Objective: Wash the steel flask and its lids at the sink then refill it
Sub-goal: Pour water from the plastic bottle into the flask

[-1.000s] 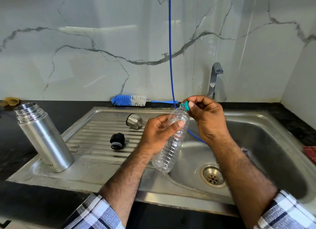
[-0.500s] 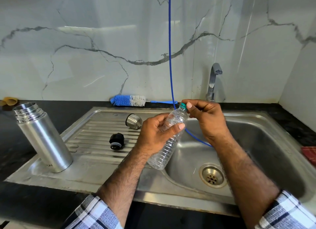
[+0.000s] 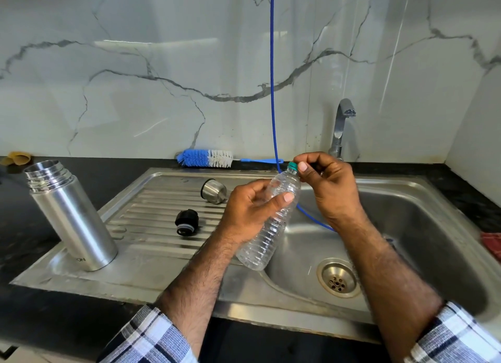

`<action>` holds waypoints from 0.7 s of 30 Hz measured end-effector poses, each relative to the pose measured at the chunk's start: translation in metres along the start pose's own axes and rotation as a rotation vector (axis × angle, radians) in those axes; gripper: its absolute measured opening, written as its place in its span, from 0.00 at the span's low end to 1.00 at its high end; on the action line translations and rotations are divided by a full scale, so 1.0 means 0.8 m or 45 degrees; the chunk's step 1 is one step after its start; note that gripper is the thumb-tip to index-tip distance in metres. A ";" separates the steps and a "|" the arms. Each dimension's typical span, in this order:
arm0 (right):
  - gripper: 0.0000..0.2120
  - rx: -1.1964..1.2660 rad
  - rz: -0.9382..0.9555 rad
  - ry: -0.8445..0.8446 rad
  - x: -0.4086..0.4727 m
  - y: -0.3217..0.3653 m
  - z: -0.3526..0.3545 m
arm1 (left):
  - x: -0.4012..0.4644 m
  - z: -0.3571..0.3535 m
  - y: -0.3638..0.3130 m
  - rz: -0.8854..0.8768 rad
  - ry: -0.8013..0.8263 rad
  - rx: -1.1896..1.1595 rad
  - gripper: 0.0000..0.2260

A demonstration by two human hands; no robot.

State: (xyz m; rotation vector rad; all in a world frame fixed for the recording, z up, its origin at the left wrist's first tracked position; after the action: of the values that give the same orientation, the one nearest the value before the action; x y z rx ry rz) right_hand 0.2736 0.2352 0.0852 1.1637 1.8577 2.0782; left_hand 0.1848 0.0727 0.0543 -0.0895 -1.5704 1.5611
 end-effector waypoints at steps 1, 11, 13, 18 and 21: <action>0.07 0.003 0.012 0.016 0.000 0.002 0.000 | 0.000 -0.002 0.000 0.029 0.018 -0.080 0.11; 0.07 0.053 -0.023 0.080 -0.001 0.007 -0.006 | 0.000 0.000 0.006 0.100 0.052 -0.262 0.18; 0.03 0.031 -0.041 0.039 0.000 0.005 -0.003 | 0.001 0.003 0.007 0.060 0.018 -0.181 0.18; 0.09 -0.029 -0.097 -0.091 0.002 -0.001 -0.002 | -0.001 0.005 -0.004 -0.157 -0.018 0.238 0.17; 0.14 -0.157 -0.120 -0.194 0.002 -0.007 0.004 | 0.000 0.013 -0.017 -0.321 -0.116 0.707 0.23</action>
State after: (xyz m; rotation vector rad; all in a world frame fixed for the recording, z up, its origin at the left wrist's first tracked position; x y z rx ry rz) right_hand 0.2721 0.2397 0.0808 1.1461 1.6587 1.9641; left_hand 0.1853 0.0621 0.0679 0.4736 -1.1113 1.7530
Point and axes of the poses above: each hand's wrist, its own x-axis towards the middle knuckle, its own z-axis out of the back of the hand, y = z × x, the point moved 8 cm from there along x, towards the middle knuckle, and after that the axes turned 7 degrees about -z, right-handed, at the moved point
